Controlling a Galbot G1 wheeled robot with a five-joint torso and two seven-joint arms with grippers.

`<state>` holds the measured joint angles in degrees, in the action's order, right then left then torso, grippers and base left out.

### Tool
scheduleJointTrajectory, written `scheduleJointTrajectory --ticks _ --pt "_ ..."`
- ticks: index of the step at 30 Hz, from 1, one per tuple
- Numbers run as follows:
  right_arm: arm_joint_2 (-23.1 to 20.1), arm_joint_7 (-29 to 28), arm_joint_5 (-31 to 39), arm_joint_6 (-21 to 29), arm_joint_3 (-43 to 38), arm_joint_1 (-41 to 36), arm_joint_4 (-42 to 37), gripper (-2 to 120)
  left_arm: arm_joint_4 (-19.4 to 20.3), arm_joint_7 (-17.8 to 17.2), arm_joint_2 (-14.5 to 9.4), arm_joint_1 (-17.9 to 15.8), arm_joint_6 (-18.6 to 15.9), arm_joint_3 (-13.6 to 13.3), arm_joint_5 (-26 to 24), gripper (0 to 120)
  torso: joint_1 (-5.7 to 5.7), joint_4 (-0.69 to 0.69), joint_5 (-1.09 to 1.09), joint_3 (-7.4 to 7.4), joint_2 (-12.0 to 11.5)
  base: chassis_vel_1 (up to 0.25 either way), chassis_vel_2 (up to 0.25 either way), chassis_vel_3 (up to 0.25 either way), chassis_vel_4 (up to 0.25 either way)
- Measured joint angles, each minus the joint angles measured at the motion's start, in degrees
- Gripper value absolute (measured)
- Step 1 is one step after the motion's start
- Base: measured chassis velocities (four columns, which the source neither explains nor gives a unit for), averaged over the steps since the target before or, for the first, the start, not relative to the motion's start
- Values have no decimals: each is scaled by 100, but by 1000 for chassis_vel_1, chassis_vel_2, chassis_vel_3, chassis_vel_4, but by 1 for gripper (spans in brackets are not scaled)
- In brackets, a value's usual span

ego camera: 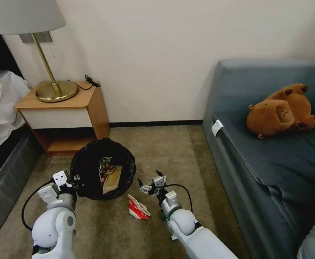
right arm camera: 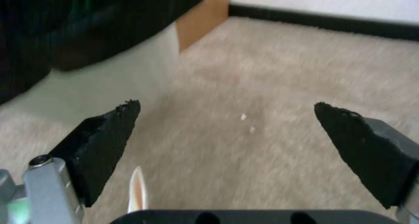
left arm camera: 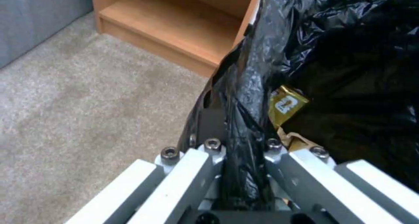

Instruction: Pick up the trash bin, then pick up the garbage on the floor and place it into the trash bin.

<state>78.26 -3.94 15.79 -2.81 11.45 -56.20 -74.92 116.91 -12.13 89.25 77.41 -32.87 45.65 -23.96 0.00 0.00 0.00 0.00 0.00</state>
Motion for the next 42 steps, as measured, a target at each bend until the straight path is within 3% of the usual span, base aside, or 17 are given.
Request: scheduleJointTrajectory --ticks 17,27,37,42 --pt "-100 450 -209 32 759 402 964 100 -57 33 287 80 129 -4 388 1 0 0 0 0 0 0 0 0 0" --pt "-214 801 -288 70 993 514 1070 100 -116 58 298 168 280 10 479 1 0 0 0 0 0 0 0 0 0" --pt "-309 1486 -311 633 1152 847 1149 100 -101 64 295 225 348 22 530 1 0 0 0 0 0 0 0 0 0" --pt "-179 1585 -566 542 1155 961 1622 100 -103 76 293 264 394 23 558 1 0 0 -1 0 0 0 0 0 0"
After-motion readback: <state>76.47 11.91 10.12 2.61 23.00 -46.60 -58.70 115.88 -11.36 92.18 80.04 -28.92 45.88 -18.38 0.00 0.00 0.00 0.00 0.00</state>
